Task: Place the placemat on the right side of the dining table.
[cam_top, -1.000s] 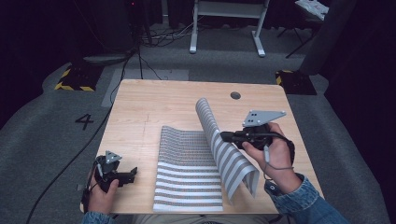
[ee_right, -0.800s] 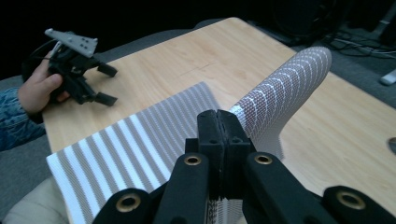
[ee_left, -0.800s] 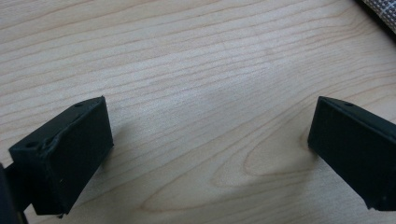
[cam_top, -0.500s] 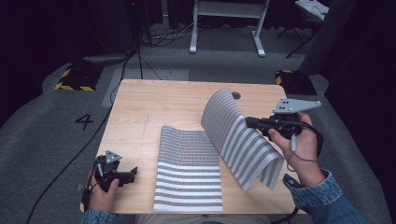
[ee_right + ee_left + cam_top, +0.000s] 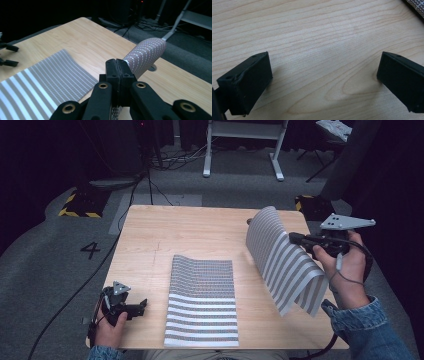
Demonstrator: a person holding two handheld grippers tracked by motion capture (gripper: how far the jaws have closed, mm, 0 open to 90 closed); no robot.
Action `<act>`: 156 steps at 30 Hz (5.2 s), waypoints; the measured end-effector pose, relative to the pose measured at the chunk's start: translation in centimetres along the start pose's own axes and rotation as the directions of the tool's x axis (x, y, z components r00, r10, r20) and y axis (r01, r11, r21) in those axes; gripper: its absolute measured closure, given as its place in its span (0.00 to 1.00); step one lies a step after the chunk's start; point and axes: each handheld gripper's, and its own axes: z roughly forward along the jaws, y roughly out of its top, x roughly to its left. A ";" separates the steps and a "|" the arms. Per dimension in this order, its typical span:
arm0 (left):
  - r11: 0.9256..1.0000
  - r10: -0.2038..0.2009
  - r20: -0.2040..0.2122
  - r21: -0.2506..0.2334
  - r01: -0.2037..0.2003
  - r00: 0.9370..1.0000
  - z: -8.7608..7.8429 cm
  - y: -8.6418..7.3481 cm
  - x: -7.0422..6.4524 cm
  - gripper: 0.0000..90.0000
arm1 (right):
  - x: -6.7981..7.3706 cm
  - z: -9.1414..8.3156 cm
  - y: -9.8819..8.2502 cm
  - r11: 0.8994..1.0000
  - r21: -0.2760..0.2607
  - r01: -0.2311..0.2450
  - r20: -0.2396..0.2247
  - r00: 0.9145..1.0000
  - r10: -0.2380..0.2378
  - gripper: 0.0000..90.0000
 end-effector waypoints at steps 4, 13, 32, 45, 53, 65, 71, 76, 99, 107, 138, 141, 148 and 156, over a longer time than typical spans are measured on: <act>1.000 0.000 0.000 0.000 0.000 1.000 0.0 0.0 0.0 0.00 | -1.1 -0.5 -0.5 1.000 0.000 -0.012 0.025 1.000 0.012 1.00; 1.000 0.001 -0.002 0.001 -0.001 1.000 0.0 0.0 0.0 0.00 | -4.1 -2.3 -1.7 0.999 0.011 -0.040 0.120 0.992 0.038 1.00; 1.000 -0.001 0.000 0.000 0.001 1.000 0.0 0.0 0.0 0.00 | -2.7 1.2 -5.0 0.995 0.104 -0.006 0.066 0.998 -0.001 1.00; 1.000 -0.001 0.000 0.000 0.001 1.000 0.0 0.0 0.0 0.00 | 0.9 7.0 -8.9 0.979 0.205 0.014 -0.083 0.997 0.004 1.00; 1.000 -0.001 0.000 0.000 0.001 1.000 0.0 0.0 0.0 0.00 | 1.6 8.0 -10.7 0.972 0.225 -0.065 -0.150 0.984 0.100 0.83; 1.000 -0.001 0.000 0.000 0.001 1.000 0.0 0.0 0.0 0.00 | 0.9 4.0 -11.5 0.975 0.129 -0.181 -0.004 0.983 0.183 0.48; 1.000 0.000 0.000 0.001 0.000 1.000 0.0 0.0 0.0 0.00 | -0.7 3.9 -14.9 0.952 0.200 -0.233 0.106 0.971 0.215 0.44; 1.000 0.000 -0.002 0.001 0.000 1.000 0.0 0.0 0.0 0.00 | -1.6 4.6 -18.1 0.923 0.275 -0.271 0.173 0.958 0.229 0.42; 1.000 0.000 -0.002 0.001 0.000 1.000 0.0 0.0 0.0 0.00 | -0.7 6.5 -21.7 0.905 0.330 -0.268 0.240 0.951 0.194 0.46; 1.000 0.000 -0.002 0.001 0.000 1.000 0.0 0.0 0.0 0.00 | 0.1 6.5 -21.4 0.909 0.337 -0.246 0.208 0.961 0.183 0.76; 1.000 0.000 -0.002 0.001 0.000 1.000 0.0 0.0 0.0 0.00 | -3.4 2.9 -16.7 0.953 0.270 -0.137 0.292 0.955 0.055 0.97; 1.000 0.000 -0.002 0.001 0.000 1.000 0.0 0.0 0.0 0.00 | -2.6 1.9 -15.1 0.963 0.246 -0.107 0.280 0.959 0.035 0.97; 1.000 -0.002 -0.003 0.000 0.002 1.000 0.0 0.0 0.0 0.00 | 0.0 0.7 -12.5 0.978 0.201 -0.047 0.213 0.977 0.004 0.97; 1.000 -0.001 -0.003 0.000 0.001 1.000 0.0 0.0 0.0 0.00 | 4.4 0.1 -9.7 0.986 0.162 0.043 0.104 0.993 -0.060 0.96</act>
